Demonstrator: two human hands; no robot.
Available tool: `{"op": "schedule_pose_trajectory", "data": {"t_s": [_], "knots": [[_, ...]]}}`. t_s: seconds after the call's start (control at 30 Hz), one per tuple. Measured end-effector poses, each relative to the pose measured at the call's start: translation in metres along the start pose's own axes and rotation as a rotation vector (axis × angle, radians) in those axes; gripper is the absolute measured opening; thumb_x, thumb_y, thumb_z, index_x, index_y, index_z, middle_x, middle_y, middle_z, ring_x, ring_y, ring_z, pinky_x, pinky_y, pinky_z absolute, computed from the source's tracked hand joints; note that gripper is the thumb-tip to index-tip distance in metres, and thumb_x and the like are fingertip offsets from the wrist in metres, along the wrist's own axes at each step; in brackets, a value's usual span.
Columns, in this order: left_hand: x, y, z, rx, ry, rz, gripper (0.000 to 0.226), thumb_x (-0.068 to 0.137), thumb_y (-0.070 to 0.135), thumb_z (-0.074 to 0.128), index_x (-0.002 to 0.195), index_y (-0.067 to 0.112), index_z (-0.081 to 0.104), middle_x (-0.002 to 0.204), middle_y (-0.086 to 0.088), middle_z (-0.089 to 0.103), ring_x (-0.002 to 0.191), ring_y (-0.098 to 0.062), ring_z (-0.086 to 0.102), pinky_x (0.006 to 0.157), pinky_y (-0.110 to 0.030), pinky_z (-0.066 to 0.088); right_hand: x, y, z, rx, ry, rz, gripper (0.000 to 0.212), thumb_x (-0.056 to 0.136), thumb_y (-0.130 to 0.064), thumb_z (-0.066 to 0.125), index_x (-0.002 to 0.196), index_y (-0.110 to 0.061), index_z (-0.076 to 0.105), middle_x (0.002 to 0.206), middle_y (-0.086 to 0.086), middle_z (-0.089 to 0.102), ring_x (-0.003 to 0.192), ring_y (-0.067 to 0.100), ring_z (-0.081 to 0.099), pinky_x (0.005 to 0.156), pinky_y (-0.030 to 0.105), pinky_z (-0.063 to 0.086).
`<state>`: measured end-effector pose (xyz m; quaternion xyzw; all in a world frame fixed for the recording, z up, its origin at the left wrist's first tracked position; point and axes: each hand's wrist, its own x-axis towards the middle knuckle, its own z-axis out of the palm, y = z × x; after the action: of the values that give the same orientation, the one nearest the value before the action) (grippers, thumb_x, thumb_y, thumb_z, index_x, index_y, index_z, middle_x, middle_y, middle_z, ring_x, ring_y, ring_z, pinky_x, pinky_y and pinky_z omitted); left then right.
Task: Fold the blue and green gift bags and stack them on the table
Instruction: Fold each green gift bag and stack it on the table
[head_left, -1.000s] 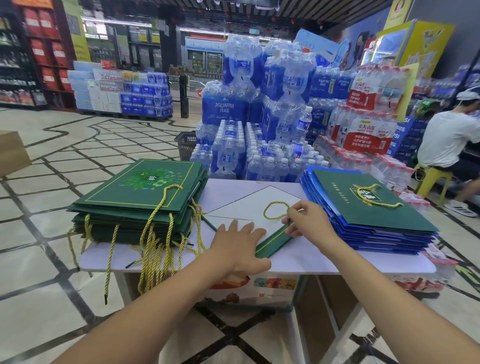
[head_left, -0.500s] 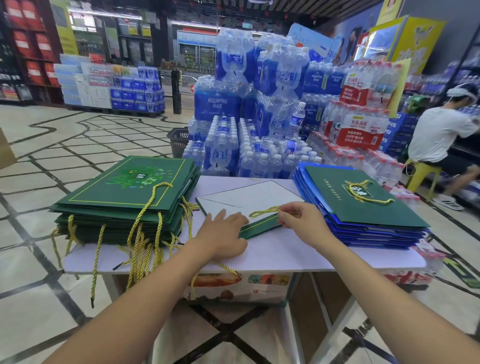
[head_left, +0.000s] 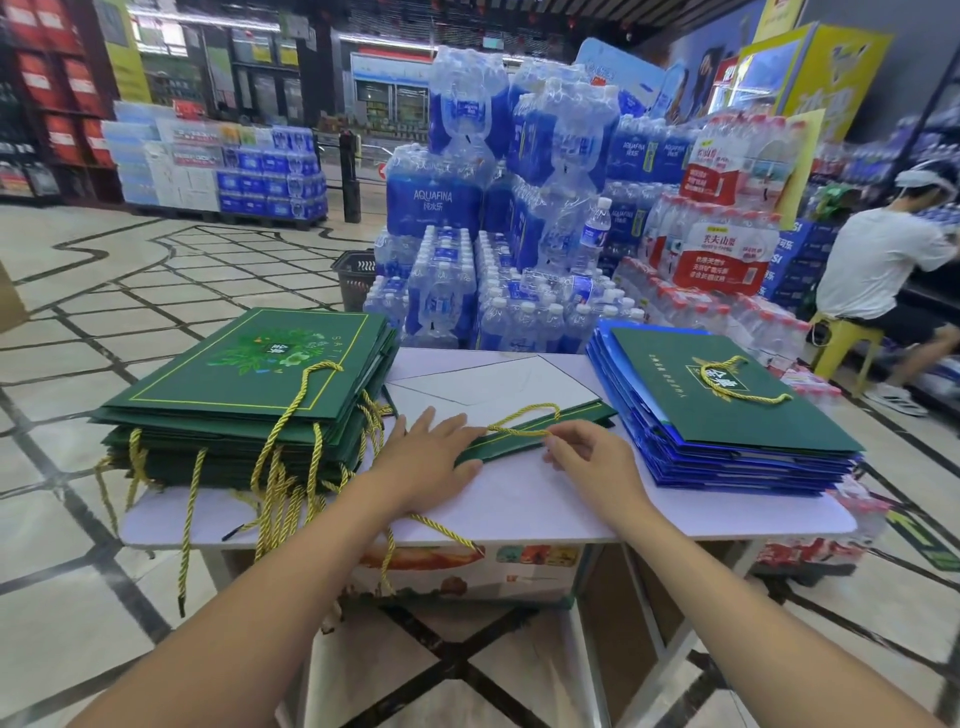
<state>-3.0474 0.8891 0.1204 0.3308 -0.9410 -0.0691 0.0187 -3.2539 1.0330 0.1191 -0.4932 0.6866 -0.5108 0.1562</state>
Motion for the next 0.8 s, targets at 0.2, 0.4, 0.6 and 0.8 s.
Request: {"op": "schedule_pose_trajectory", "data": {"t_s": [0.2, 0.4, 0.6, 0.8], "knots": [[-0.011, -0.006, -0.001, -0.153, 0.059, 0.096, 0.057, 0.087, 0.056, 0.038, 0.144, 0.047, 0.043, 0.161, 0.013, 0.033, 0.156, -0.024, 0.016, 0.125, -0.059, 0.006, 0.013, -0.027, 0.0, 0.173, 0.052, 0.005, 0.01, 0.097, -0.008, 0.068, 0.1, -0.016, 0.072, 0.087, 0.003, 0.078, 0.075, 0.019, 0.075, 0.07, 0.026, 0.06], [-0.019, -0.005, 0.006, -0.19, 0.135, 0.199, 0.046, 0.092, 0.063, 0.046, 0.135, 0.047, 0.05, 0.152, 0.019, 0.042, 0.152, -0.018, 0.025, 0.123, -0.059, 0.015, 0.017, -0.045, 0.014, 0.277, -0.093, 0.101, 0.017, 0.09, -0.007, 0.076, 0.105, -0.005, 0.069, 0.083, 0.012, 0.078, 0.08, 0.025, 0.076, 0.075, 0.03, 0.062], [-0.024, -0.002, 0.003, -0.2, 0.143, 0.179, 0.051, 0.098, 0.061, 0.046, 0.146, 0.045, 0.045, 0.156, 0.015, 0.042, 0.156, -0.019, 0.018, 0.126, -0.055, 0.011, 0.002, -0.04, 0.031, -0.136, -0.13, -0.056, 0.006, 0.091, -0.031, 0.077, 0.093, -0.026, 0.075, 0.082, -0.013, 0.075, 0.08, 0.0, 0.069, 0.069, 0.011, 0.05], [-0.026, 0.0, 0.005, -0.148, 0.145, 0.175, 0.056, 0.102, 0.06, 0.041, 0.154, 0.04, 0.038, 0.162, 0.01, 0.036, 0.157, -0.018, 0.013, 0.128, -0.052, 0.01, -0.005, -0.026, 0.039, -0.274, -0.071, -0.159, 0.003, 0.091, -0.038, 0.074, 0.091, -0.034, 0.076, 0.083, -0.023, 0.07, 0.084, 0.0, 0.063, 0.073, 0.024, 0.052]]}}
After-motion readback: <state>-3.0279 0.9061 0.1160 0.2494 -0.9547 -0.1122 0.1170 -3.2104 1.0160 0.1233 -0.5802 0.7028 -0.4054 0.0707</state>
